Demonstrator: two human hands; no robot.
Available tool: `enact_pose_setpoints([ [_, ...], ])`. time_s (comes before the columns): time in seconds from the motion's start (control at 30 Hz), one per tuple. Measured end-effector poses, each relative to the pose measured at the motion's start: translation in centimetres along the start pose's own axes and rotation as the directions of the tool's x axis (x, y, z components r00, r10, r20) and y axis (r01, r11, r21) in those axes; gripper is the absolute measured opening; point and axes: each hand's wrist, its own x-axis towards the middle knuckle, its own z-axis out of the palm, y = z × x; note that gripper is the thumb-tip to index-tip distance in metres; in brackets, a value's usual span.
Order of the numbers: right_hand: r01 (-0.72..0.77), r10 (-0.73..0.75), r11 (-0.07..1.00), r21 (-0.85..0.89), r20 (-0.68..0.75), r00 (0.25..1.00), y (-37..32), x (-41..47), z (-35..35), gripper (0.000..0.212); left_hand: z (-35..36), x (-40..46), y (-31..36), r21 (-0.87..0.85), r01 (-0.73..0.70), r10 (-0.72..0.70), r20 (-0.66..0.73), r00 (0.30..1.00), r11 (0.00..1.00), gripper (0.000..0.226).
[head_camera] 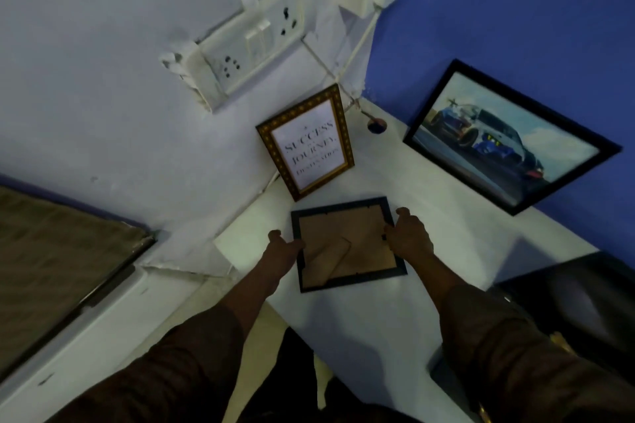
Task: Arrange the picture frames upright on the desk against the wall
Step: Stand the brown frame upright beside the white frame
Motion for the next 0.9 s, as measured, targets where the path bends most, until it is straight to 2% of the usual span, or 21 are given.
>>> enact_pose_setpoints([
  [0.1, -0.061, 0.058, 0.998, -0.034, -0.089, 0.994, 2.2, -1.6, 1.6, 0.064, 1.2, -0.8, -2.7, 0.030, 0.039, -0.040, 0.024, 0.999, 0.999, 0.093],
  [0.2, -0.069, 0.064, 0.997, -0.041, -0.115, 0.991, 2.7, -2.2, 2.9, 0.055, 2.2, -1.0, -3.5, 0.071, 0.023, -0.024, 0.017, 1.000, 0.997, 0.080],
  [0.33, -0.115, 0.116, 0.993, 0.023, -0.088, 0.989, 3.7, -1.7, 3.5, 0.051, 2.3, -1.2, -3.5, 0.135, 0.006, -0.004, -0.015, 1.000, 0.991, 0.078],
  [0.47, -0.029, 0.031, 0.985, 0.170, -0.013, 0.999, 4.5, -1.5, 2.3, 0.036, 1.9, -2.1, -3.9, 0.226, -0.053, 0.049, 0.026, 0.998, 0.973, 0.093],
  [0.53, 0.015, -0.024, 0.967, 0.255, 0.033, 0.999, 4.3, -1.9, 1.4, 0.041, 2.3, -3.1, -3.9, 0.309, -0.095, 0.089, 0.035, 0.995, 0.946, 0.091],
  [0.6, 0.058, -0.089, 0.930, 0.363, 0.069, 0.994, 3.5, -3.0, 0.3, 0.043, 2.8, -4.4, -3.9, 0.511, -0.168, 0.192, 0.006, 0.981, 0.843, 0.102],
  [0.67, 0.117, -0.165, 0.907, 0.405, 0.084, 0.983, 2.1, -4.2, -0.6, 0.040, 3.2, -5.5, -4.3, 0.741, -0.275, 0.365, 0.043, 0.930, 0.612, 0.107],
  [0.7, 0.157, -0.203, 0.906, 0.393, 0.079, 0.976, 1.2, -5.2, -1.1, 0.038, 3.4, -6.3, -4.6, 0.810, -0.329, 0.454, 0.088, 0.887, 0.486, 0.106],
  [0.73, 0.196, -0.238, 0.905, 0.378, 0.069, 0.969, 0.2, -5.8, -1.3, 0.036, 3.5, -6.8, -4.7, 0.842, -0.363, 0.507, 0.126, 0.852, 0.400, 0.105],
  [0.83, 0.300, -0.324, 0.893, 0.335, 0.017, 0.946, -2.6, -8.5, -2.3, 0.038, 4.1, -8.8, -3.9, 0.890, -0.332, 0.568, 0.105, 0.816, 0.312, 0.105],
  [0.9, 0.353, -0.364, 0.887, 0.298, -0.020, 0.931, -4.2, -10.5, -2.8, 0.039, 4.4, -10.3, -3.2, 0.908, -0.320, 0.644, 0.077, 0.761, 0.270, 0.097],
])
